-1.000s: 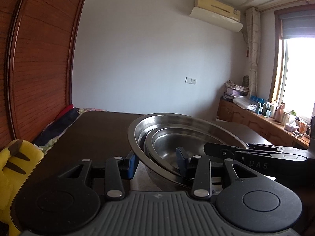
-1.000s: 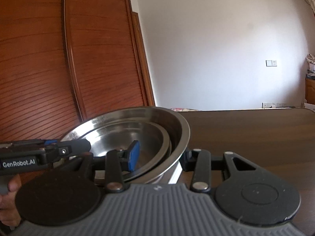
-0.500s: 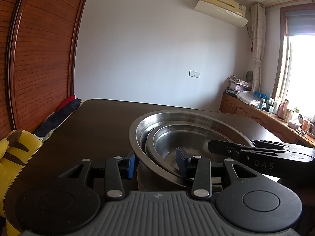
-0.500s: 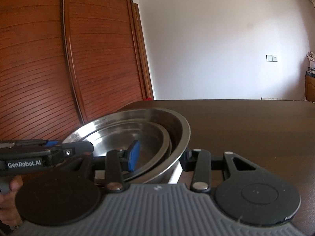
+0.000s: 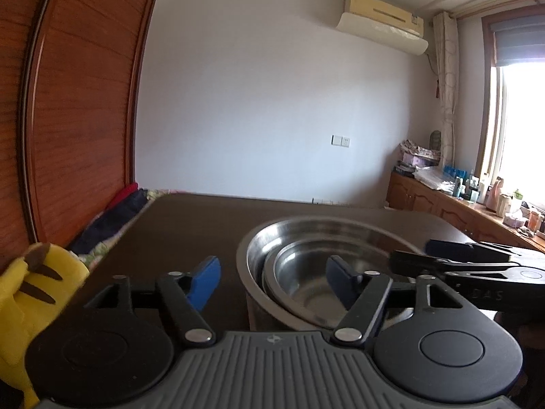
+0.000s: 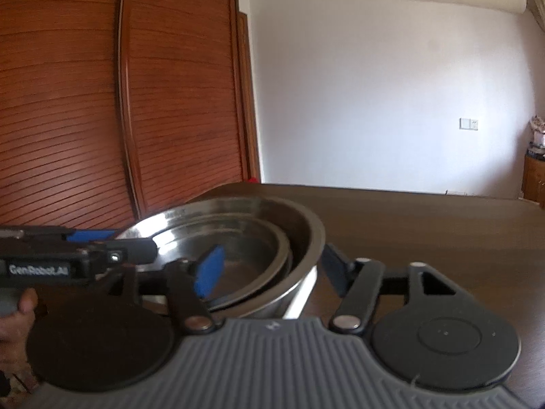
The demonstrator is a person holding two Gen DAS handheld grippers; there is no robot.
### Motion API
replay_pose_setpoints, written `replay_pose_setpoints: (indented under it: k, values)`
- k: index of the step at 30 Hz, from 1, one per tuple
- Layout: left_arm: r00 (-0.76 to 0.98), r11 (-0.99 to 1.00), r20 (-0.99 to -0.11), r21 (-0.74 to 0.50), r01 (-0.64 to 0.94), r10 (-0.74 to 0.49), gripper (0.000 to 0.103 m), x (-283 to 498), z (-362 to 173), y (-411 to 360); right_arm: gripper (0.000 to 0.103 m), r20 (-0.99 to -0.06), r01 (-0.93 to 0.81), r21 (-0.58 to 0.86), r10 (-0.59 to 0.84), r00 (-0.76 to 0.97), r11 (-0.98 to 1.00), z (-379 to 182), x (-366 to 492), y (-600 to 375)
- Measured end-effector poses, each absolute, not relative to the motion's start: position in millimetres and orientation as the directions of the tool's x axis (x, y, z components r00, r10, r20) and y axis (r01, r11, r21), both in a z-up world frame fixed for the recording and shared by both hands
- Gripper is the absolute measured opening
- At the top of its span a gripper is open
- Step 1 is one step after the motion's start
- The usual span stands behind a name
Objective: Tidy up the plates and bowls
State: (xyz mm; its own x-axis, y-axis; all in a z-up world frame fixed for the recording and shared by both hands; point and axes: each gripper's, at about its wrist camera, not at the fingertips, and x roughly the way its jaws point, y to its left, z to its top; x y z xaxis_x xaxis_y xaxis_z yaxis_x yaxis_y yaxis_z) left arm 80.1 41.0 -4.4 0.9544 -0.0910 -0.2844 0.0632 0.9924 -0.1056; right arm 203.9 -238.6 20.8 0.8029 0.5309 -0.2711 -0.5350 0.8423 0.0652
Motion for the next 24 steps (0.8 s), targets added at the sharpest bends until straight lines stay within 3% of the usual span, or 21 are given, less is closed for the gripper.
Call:
replay_pose_setpoints:
  k: [9,18,19,24]
  values:
    - [0.974,0.995,-0.210,-0.060,0.077,-0.088,0.103,64.6,29.0,28.2,0.082,-0.228,-0.488,0.033,0.482,0.846,0.872,46.2,185.9,-266.7]
    - [0.981,0.994,-0.164,-0.037,0.101,-0.106,0.103,50.4,57.7,5.1,0.097,-0.152,-0.444,0.025,0.442,0.884,0.896,75.6,164.3,-301.4]
    - [0.982,0.995,-0.160,-0.029,0.099,-0.102,0.103,48.7,60.6,2.5,0.103,-0.145,-0.439,0.023,0.437,0.888,0.898,77.2,162.1,-304.9]
    - [0.987,0.997,-0.144,-0.006,0.074,-0.074,0.103,39.3,72.0,-8.5,0.103,-0.133,-0.402,0.013,0.400,0.907,0.916,88.1,154.6,-321.7]
